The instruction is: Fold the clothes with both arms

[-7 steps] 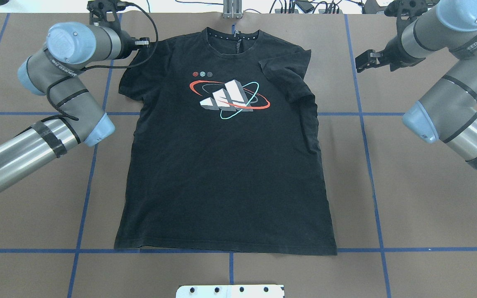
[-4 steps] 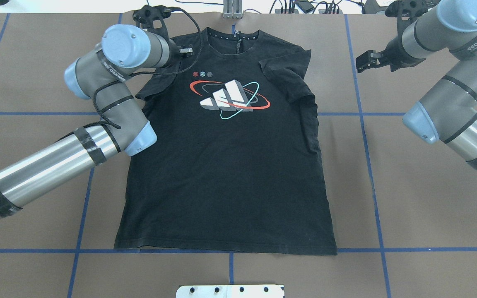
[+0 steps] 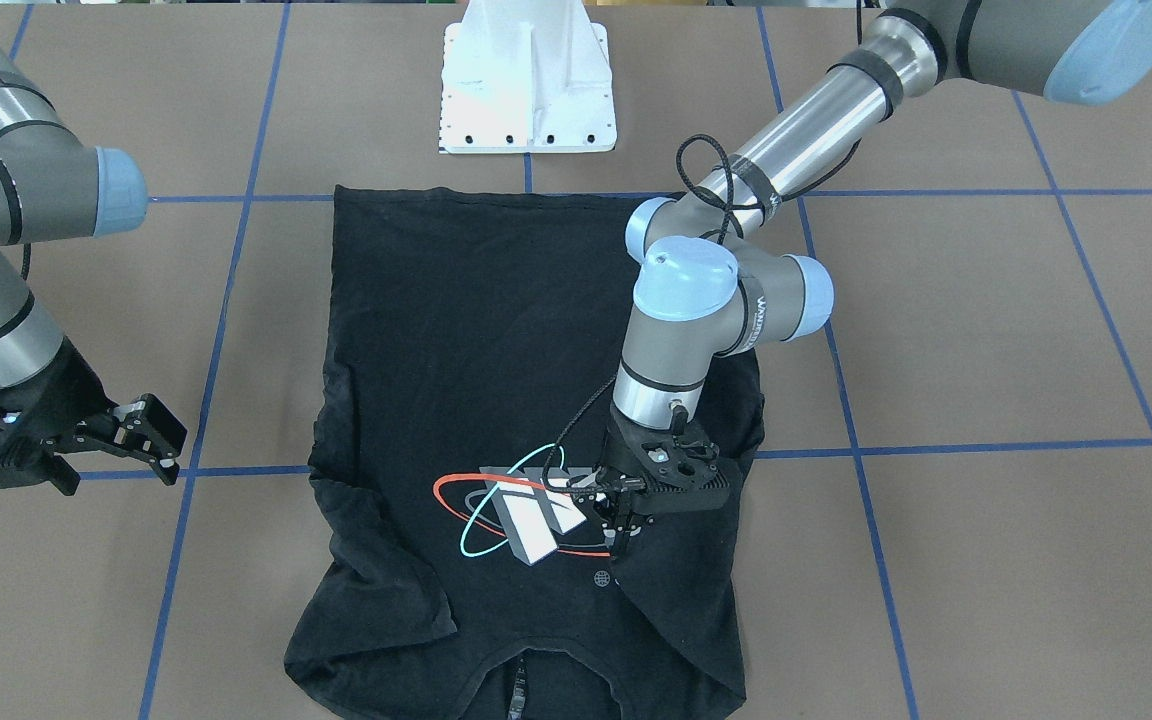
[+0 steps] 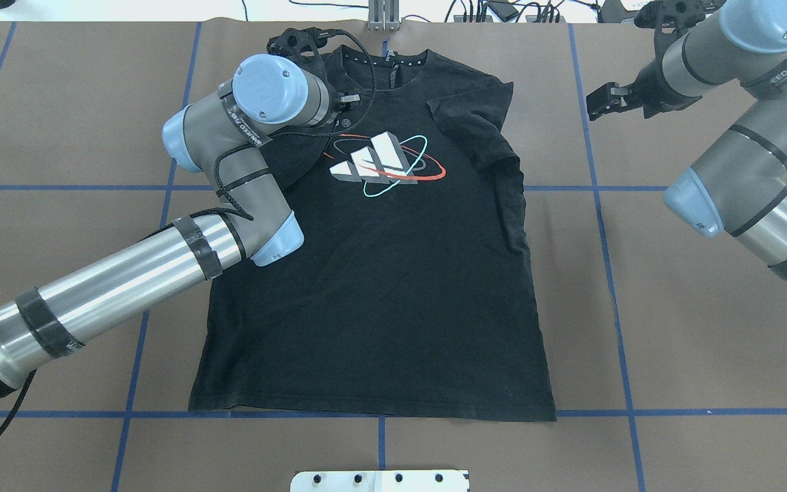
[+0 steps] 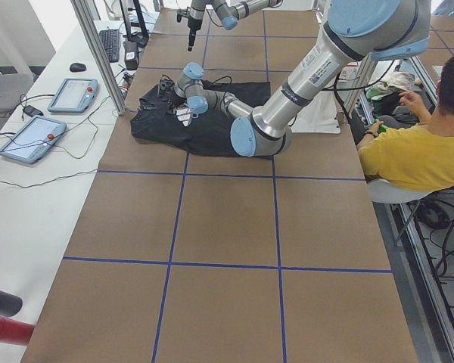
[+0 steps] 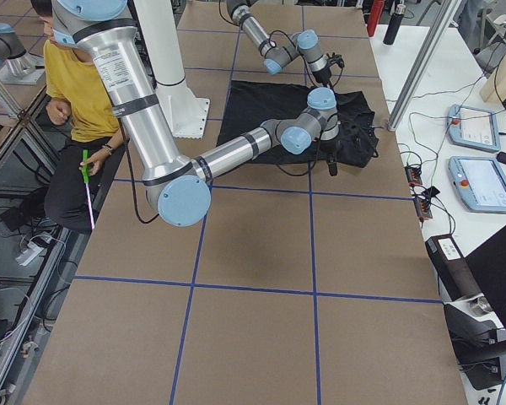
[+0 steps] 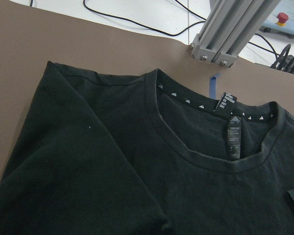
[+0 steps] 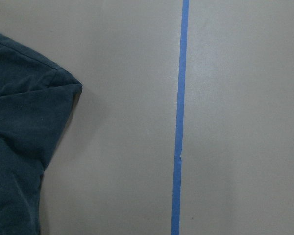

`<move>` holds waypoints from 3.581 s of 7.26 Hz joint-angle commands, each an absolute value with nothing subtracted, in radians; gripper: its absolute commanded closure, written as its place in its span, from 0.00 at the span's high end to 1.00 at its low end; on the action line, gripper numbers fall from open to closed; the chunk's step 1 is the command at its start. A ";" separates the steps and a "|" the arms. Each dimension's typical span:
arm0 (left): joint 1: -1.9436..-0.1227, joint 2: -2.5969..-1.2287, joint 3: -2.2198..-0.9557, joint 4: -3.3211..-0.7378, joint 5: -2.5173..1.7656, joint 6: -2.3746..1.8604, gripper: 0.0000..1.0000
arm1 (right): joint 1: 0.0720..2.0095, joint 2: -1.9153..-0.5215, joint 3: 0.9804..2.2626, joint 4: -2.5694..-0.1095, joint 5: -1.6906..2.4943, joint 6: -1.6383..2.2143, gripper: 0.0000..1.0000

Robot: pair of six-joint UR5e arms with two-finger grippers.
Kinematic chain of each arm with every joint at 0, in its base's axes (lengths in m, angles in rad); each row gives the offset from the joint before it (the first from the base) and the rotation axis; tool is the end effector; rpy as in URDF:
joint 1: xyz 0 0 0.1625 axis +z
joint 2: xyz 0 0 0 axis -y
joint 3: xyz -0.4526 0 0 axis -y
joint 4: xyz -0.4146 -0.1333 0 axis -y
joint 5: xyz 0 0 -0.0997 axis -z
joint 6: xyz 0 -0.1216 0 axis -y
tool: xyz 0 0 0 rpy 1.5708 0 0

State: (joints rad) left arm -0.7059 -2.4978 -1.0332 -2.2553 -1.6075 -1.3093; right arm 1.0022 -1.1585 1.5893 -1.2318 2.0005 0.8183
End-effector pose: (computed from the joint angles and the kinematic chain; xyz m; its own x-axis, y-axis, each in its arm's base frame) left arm 0.6013 -0.6818 0.2470 0.5117 -0.0967 -0.8537 0.5087 0.8348 0.2104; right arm -0.3108 -0.6399 0.4140 0.6991 -0.0599 0.7125 -0.1810 0.9492 0.2573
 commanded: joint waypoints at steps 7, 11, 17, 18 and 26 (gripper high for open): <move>-0.735 -2.417 -1.281 -2.110 -1.696 -1.033 1.00 | 0.965 -1.186 1.679 -1.232 1.988 0.998 1.00; -0.726 -1.992 -1.821 -2.091 -1.827 -1.026 1.00 | 0.693 -1.446 2.033 -1.235 1.794 1.259 1.00; -0.383 -1.639 -2.060 -2.114 -1.645 -1.303 1.00 | 0.231 -1.692 2.249 -1.235 1.427 1.529 1.00; -0.312 -1.622 -2.060 -2.118 -1.606 -1.349 1.00 | 0.224 -1.693 2.250 -1.233 1.422 1.529 1.00; -0.184 -1.546 -2.045 -2.118 -1.563 -1.391 0.81 | 0.224 -1.692 2.264 -1.233 1.417 1.529 1.00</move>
